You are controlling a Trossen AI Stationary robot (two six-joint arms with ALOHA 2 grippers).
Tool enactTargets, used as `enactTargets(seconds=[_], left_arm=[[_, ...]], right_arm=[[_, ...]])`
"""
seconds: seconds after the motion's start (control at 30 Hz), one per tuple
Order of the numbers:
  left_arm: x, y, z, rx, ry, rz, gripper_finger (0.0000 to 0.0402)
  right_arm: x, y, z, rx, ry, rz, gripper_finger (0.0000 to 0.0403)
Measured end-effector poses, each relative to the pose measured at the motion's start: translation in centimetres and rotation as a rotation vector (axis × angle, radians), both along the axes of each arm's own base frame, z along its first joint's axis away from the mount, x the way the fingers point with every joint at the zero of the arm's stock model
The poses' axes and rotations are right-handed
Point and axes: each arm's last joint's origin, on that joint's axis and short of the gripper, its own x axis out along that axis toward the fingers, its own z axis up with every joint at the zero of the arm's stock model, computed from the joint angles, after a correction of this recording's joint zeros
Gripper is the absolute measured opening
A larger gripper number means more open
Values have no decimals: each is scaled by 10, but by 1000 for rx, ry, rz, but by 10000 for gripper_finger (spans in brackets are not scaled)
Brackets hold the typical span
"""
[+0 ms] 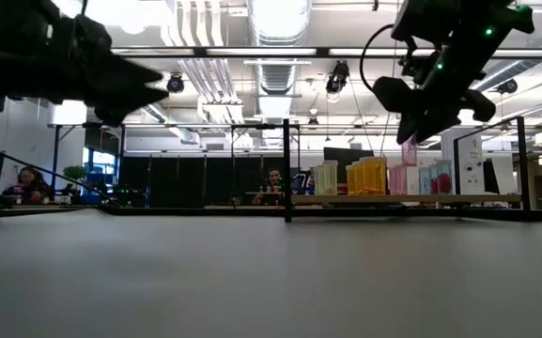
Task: Pick and place medicine bottles onto shelf by color
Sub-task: Put the pink medicine bottle on the shelf aligned with the other medicine bottle
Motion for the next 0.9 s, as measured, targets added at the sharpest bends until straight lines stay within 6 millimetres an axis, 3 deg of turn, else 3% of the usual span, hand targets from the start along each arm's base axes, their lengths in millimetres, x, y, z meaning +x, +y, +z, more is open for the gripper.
enactTargets(seconds=[0.23,0.57,0.9], left_arm=[[3,2,-17,-60,89,72,217],[-9,2,-2,-2,-135,71,217],[-17,1,-11,-10,-18,46,217]], right_arm=[[-5,-2,-10,-13,27,-19,109],[-16,-3,-30,-3,36,-74,109],[-11,-5,-28,-80,9,-57,109]])
